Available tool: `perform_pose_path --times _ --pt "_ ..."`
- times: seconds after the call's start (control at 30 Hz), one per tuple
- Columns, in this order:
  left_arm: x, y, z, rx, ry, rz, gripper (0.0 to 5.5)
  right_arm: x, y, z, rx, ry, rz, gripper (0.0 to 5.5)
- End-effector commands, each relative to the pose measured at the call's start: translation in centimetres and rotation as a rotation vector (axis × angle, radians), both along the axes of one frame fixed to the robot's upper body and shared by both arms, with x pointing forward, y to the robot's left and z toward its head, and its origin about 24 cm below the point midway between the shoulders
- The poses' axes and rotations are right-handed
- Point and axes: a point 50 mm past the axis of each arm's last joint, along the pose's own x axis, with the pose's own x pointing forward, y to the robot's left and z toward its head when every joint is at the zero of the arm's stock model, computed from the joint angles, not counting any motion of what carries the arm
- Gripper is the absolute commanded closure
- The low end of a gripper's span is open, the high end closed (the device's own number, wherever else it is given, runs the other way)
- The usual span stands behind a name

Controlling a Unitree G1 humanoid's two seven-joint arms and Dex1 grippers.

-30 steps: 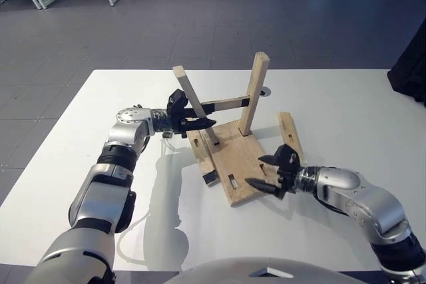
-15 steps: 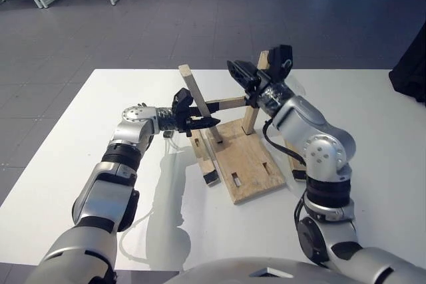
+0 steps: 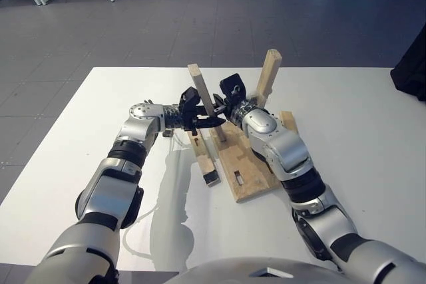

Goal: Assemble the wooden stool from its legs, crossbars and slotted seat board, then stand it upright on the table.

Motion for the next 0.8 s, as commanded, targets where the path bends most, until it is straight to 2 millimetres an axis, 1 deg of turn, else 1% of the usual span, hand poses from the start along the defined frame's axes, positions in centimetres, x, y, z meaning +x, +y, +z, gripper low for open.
perform_pose_path --times 0.03,0.07,0.1,0.13,0.17,0.2,0.27,0.3,0.33,0.37,0.4,0.43,0.5,0.53,0.57,0.6,0.63,0.67,0.7,0.73,0.77,0.8 --pt "-3.9 1.3 -8.2 0.418 0.244 -0.012 3.46 -1.4 -3.0 1.8 0.187 0.006 0.073 4.17" --pt "-4.2 1.5 -8.4 0.413 0.263 -0.012 3.46 -2.4 -4.5 2.4 0.223 0.027 0.115 4.17" --pt "-4.6 1.8 -8.7 0.401 0.288 -0.01 3.46 -3.7 -6.4 2.4 0.226 0.071 0.178 4.17" --pt "-4.8 2.0 -8.8 0.388 0.308 -0.015 3.46 -4.9 -8.3 2.2 0.196 0.115 0.228 4.17" --pt "-5.1 2.3 -8.9 0.377 0.32 -0.016 3.46 -5.7 -9.9 2.1 0.16 0.156 0.266 4.17" --pt "-5.2 2.6 -8.8 0.373 0.322 -0.015 3.46 -6.0 -11.9 1.8 0.104 0.212 0.27 4.17" --pt "-5.0 3.3 -8.5 0.372 0.313 -0.001 3.46 -4.8 -16.7 1.0 -0.05 0.283 0.095 4.17" --pt "-4.8 3.3 -8.2 0.359 0.312 0.003 3.46 -3.8 -18.8 0.9 -0.137 0.271 -0.034 4.17" --pt "-4.5 3.2 -7.8 0.341 0.305 0.003 3.46 -2.5 -20.4 1.0 -0.217 0.23 -0.163 4.17" --pt "-4.2 3.0 -7.4 0.301 0.313 0.002 3.46 -1.2 -21.0 1.1 -0.281 0.176 -0.256 4.17" --pt "-4.0 2.8 -7.0 0.267 0.319 -0.009 3.46 0.1 -20.6 1.0 -0.294 0.136 -0.304 4.17" --pt "-3.9 2.6 -6.8 0.248 0.317 -0.023 3.46 1.1 -19.6 0.7 -0.292 0.111 -0.321 4.17" --pt "-3.7 2.2 -6.5 0.242 0.312 -0.051 3.46 2.9 -15.8 -0.3 -0.264 0.065 -0.302 4.17" --pt "-3.6 2.0 -6.3 0.236 0.303 -0.074 3.46 3.2 -12.3 -0.6 -0.222 0.047 -0.229 4.17" --pt "-3.5 1.7 -6.1 0.231 0.299 -0.095 3.46 2.8 -8.3 -0.5 -0.157 0.032 -0.123 4.17" --pt "-3.5 1.5 -6.0 0.23 0.295 -0.115 3.46 2.0 -5.2 -0.2 -0.09 0.026 -0.029 4.17" --pt "-3.3 1.2 -5.9 0.231 0.29 -0.13 3.46 0.7 -2.3 0.6 -0.017 0.02 0.074 4.17" --pt "-3.2 1.0 -5.8 0.237 0.283 -0.141 3.46 -0.6 -0.6 1.2 0.048 0.029 0.149 4.17" --pt "-3.1 0.7 -5.7 0.239 0.271 -0.149 3.46 -1.5 -0.1 1.7 0.086 0.038 0.187 4.17" --pt "-3.0 0.4 -5.6 0.24 0.26 -0.155 3.46 -1.9 -0.2 1.9 0.104 0.048 0.198 4.17" --pt "-2.9 0.2 -5.5 0.236 0.243 -0.158 3.46 -2.0 -1.2 1.6 0.097 0.063 0.177 4.17" --pt "-2.8 0.1 -5.5 0.227 0.23 -0.161 3.46 -2.0 -3.0 1.0 0.062 0.08 0.137 4.17"
